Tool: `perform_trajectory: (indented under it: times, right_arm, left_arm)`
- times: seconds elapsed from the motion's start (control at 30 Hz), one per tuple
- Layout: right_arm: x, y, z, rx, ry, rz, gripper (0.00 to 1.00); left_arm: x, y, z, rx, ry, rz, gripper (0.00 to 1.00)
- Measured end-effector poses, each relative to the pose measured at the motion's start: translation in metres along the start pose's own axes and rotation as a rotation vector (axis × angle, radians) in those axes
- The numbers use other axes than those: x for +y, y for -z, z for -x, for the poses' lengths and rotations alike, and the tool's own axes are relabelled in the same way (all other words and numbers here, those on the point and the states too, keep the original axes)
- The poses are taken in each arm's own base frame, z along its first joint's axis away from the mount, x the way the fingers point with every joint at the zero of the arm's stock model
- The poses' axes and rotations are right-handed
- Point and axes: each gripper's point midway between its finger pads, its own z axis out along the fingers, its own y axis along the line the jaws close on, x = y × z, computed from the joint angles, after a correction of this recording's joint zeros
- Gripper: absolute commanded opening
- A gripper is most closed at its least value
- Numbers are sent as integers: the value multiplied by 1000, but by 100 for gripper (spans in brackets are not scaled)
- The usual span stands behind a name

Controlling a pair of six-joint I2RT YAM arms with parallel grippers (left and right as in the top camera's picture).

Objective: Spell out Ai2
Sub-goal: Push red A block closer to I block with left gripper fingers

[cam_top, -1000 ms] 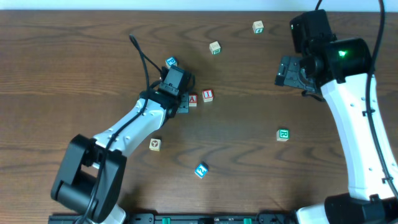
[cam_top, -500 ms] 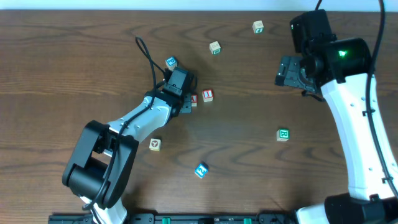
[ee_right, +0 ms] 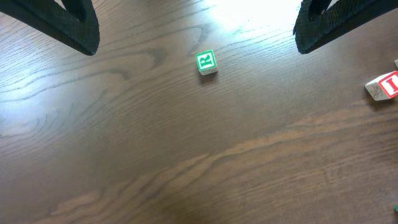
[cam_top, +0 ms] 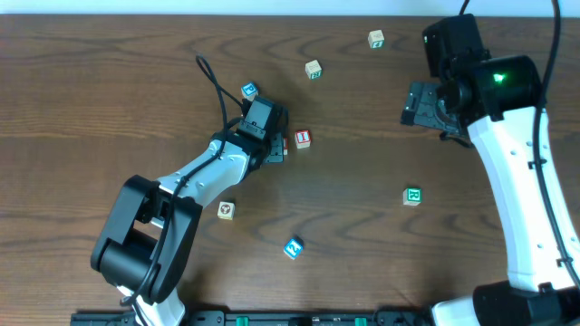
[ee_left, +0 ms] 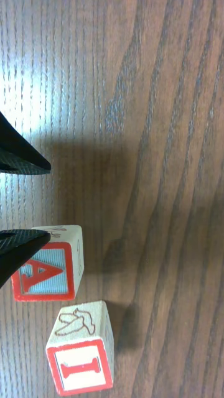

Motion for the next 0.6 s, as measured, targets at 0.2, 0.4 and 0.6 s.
perform_trajectory:
  times: [0.2,0.4,0.6]
  right_arm:
    - [0,0,0,0,1,0,99]
    - [0,0,0,0,1,0,99]
    - [0,0,0,0,1,0,99]
  left_arm:
    - [-4,0,0,2,15,-22,30]
    - [-7,0,4,-11,33,-36,30]
    - [-9,0,4,-10,42,-46,30]
